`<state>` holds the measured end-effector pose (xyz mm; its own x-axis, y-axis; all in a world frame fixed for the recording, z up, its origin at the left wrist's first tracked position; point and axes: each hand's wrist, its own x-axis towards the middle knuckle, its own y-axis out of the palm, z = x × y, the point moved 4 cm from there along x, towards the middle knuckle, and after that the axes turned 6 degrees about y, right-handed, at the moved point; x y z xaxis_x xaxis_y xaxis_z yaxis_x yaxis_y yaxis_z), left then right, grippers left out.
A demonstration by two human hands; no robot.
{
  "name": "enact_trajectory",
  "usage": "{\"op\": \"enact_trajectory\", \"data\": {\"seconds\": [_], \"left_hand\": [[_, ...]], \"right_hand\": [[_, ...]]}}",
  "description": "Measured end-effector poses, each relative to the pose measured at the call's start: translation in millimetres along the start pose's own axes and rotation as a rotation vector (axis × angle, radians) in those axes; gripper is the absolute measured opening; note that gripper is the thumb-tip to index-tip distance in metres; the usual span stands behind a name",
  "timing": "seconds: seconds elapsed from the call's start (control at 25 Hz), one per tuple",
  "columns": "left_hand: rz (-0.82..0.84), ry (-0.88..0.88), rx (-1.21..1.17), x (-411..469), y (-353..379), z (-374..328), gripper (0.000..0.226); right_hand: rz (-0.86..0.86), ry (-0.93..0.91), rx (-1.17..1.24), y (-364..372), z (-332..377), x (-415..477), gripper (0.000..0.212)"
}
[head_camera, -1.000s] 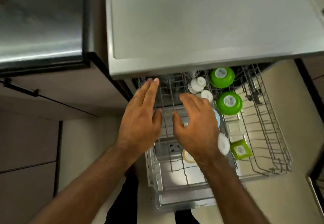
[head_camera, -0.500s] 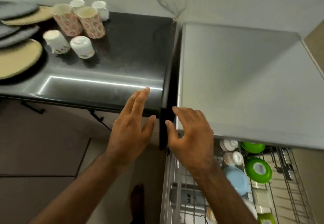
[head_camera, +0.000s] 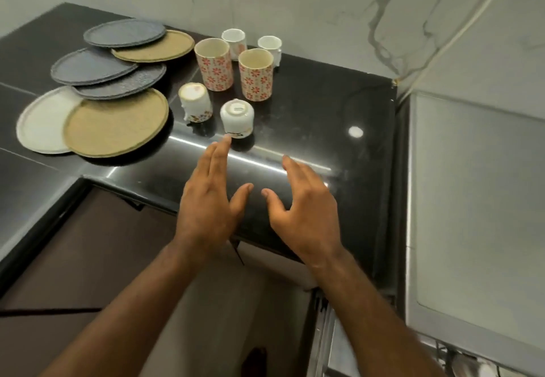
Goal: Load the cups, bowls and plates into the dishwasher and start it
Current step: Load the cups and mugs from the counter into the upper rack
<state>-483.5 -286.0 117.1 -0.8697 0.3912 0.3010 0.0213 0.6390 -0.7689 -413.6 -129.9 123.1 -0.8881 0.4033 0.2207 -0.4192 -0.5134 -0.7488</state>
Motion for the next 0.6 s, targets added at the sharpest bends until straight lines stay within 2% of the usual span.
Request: {"op": "enact_trajectory", "data": {"seconds": [0.16,0.32,0.44,0.6], "left_hand": [[-0.017,-0.087,0.051,44.2,-0.5,59.0,0.094],[-0.086,-0.21,0.036,95.4,3.2,106.8,0.096],[-0.129,-0.344,-0.036,137.3,3.6,128.1,0.105],[-0.117,-0.35,-0.026,177.5,9.1,133.8,0.115]], "right_hand": [[0.058,0.037,0.019,42.9,8.1,55.4,0.075],[0.158,0.087,0.028,79.4,13.5,106.6,0.098],[0.183,0.108,0.065,103.3,19.2,137.1,0.106],[0.178,0.147,0.075,123.0,20.2,165.3,0.113]]}}
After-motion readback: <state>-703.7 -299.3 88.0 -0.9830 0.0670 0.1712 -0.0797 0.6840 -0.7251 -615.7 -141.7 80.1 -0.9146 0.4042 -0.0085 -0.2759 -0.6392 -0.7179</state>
